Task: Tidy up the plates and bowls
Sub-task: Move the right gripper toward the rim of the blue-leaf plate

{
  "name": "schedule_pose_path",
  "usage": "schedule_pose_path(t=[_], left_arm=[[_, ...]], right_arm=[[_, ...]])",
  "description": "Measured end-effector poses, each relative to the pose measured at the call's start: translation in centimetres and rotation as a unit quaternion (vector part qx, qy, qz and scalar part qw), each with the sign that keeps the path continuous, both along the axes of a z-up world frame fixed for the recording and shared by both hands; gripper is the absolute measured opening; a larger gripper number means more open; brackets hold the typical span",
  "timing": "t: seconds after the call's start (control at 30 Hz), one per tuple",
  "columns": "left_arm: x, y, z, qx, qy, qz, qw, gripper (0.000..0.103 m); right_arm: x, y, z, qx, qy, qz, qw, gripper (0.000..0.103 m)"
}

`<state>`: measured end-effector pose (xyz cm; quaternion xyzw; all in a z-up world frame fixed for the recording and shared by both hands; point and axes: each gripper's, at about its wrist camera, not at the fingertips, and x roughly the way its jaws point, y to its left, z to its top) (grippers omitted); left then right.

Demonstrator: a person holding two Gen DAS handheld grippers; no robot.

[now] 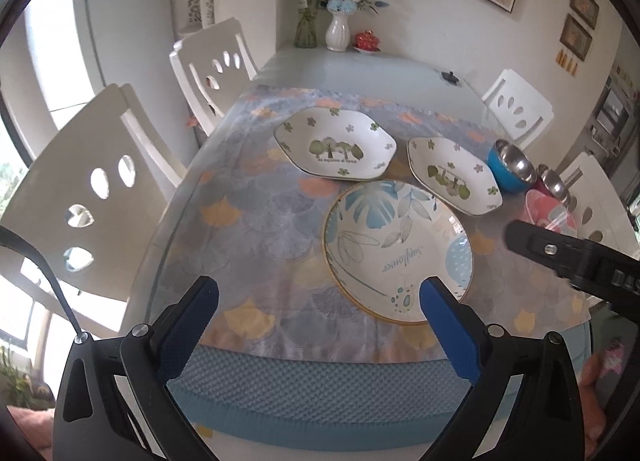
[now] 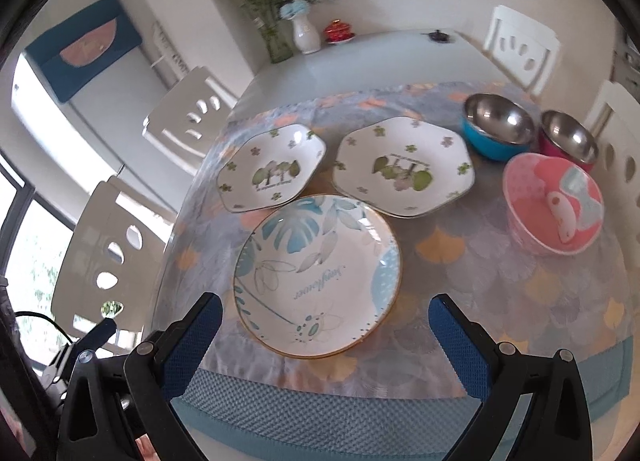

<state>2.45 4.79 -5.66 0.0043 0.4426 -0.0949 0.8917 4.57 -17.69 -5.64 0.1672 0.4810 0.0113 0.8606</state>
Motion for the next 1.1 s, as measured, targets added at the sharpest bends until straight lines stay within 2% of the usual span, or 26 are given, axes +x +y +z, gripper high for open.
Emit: schedule_pose_path(t=[0.1, 0.3, 0.53, 0.87, 1.0, 1.1], left_arm=[[-0.5, 0.9, 0.5, 0.009, -0.01, 0.03, 0.9994, 0.101], [-1.1, 1.9, 0.1, 0.0, 0.008, 0.079, 0.9969, 0.101], [-1.5, 1.3, -0.5, -0.005, 0.02, 0.095, 0.9953, 0.101], [-1.2, 0.8, -0.6, -0.01, 0.019, 0.087, 0.996, 0.101], [-0.4, 1.3, -0.8, -0.028, 0.027, 0.075, 0.9964, 0.1], [0.7, 2.0, -1.3, -0.056, 0.041, 0.062, 0.9956, 0.099]], right_arm=[[1.0, 0.9, -0.1, 0.009, 0.001, 0.03, 1.0, 0.103], [2.7, 2.6, 0.1, -0.016, 0.002, 0.084, 0.996, 0.103], [2.5, 2.8, 0.3, -0.032, -0.007, 0.117, 0.993, 0.103], [2.0, 1.2, 0.0, -0.016, 0.003, 0.1, 0.995, 0.103], [1.8, 0.5, -0.6, -0.002, 0.011, 0.076, 0.997, 0.103], [1.7, 0.2, -0.8, -0.008, 0.005, 0.061, 0.998, 0.103]])
